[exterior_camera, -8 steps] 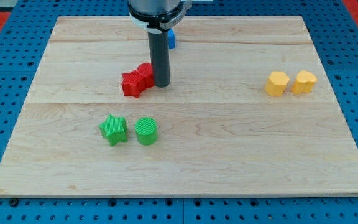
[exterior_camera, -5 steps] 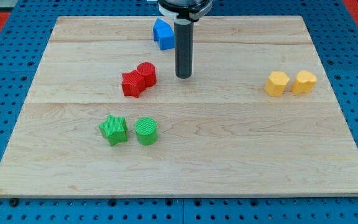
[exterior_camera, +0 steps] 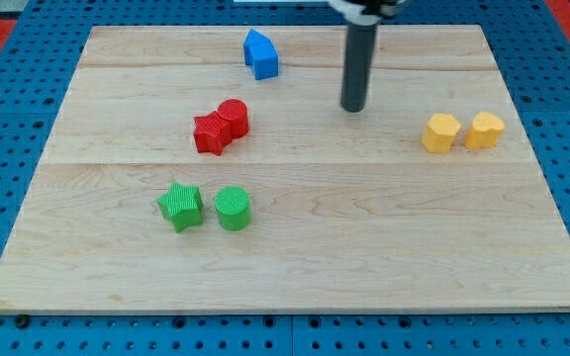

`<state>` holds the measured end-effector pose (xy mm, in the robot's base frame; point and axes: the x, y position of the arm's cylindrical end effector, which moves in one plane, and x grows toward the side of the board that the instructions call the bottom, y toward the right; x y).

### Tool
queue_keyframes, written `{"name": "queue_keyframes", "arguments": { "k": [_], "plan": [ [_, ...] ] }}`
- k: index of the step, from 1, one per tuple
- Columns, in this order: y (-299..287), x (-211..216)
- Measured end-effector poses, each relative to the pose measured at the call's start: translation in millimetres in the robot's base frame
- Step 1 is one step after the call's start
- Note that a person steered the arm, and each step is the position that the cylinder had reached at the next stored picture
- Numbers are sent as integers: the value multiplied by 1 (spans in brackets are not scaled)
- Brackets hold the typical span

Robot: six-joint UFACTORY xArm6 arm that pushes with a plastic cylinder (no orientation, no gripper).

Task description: Separate the blue triangle from the blue cube

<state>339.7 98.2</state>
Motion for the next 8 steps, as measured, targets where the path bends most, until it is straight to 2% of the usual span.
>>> {"name": "queue_keyframes", "arguments": {
  "k": [1, 2, 3, 4, 5, 8],
  "plan": [
    [-15, -45],
    [-76, -90],
    [-140, -117],
    [-192, -104],
    [-197, -68],
    [-171, -108]
  ]
}}
